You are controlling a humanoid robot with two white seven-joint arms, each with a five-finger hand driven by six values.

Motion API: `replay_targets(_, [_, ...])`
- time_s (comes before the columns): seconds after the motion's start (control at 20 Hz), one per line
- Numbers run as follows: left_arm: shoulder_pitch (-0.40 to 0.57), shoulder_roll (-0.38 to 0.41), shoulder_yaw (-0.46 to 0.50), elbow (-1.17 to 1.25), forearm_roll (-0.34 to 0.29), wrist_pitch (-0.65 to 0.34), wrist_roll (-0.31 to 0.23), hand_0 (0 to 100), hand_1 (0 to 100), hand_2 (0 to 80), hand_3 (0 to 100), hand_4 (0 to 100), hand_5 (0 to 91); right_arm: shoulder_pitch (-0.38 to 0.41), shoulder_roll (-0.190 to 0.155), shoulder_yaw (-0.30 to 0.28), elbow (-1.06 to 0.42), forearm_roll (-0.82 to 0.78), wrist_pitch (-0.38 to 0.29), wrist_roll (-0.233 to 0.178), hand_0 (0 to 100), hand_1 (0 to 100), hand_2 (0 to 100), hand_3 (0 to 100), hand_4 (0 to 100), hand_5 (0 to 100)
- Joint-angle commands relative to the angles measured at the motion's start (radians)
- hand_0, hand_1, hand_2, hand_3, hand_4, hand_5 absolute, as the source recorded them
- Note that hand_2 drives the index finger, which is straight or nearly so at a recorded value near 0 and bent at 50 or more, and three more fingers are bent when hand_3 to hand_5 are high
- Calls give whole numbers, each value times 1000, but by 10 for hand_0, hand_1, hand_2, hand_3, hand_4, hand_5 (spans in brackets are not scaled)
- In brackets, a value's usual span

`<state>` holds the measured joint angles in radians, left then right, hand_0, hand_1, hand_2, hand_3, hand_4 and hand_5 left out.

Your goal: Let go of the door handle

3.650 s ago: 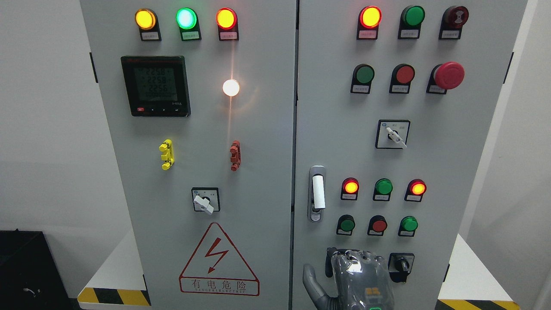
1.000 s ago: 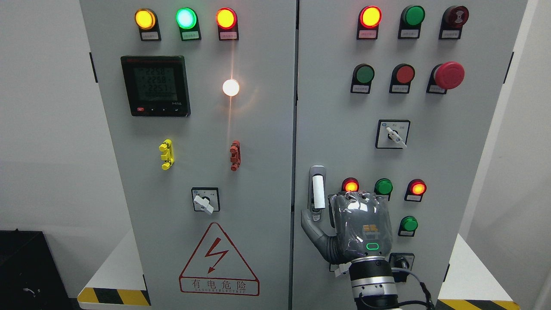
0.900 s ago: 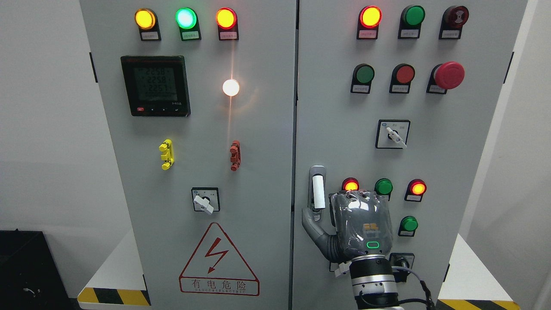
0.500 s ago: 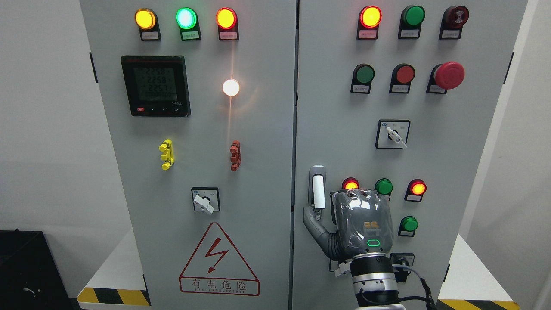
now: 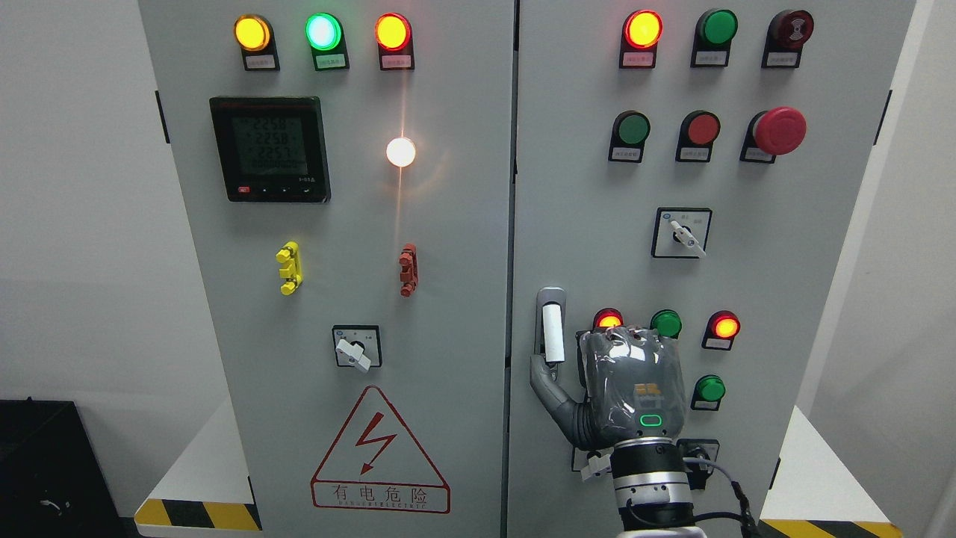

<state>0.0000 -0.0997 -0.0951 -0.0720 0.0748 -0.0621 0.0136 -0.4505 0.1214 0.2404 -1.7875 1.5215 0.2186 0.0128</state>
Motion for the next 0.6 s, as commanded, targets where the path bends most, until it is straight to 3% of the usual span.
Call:
replay_targets(0.0, [17,0,0,0,0,-1,0,120,556,0,0,0,0,1,0,-4,3,0,1,-2,453,232,935,1000,1000,939])
replay_targets(0.55, [17,0,0,0,0,-1,0,120,556,0,0,0,0,4,0,-4,-1,6,1,-2,481,250,934,1000,1000,937])
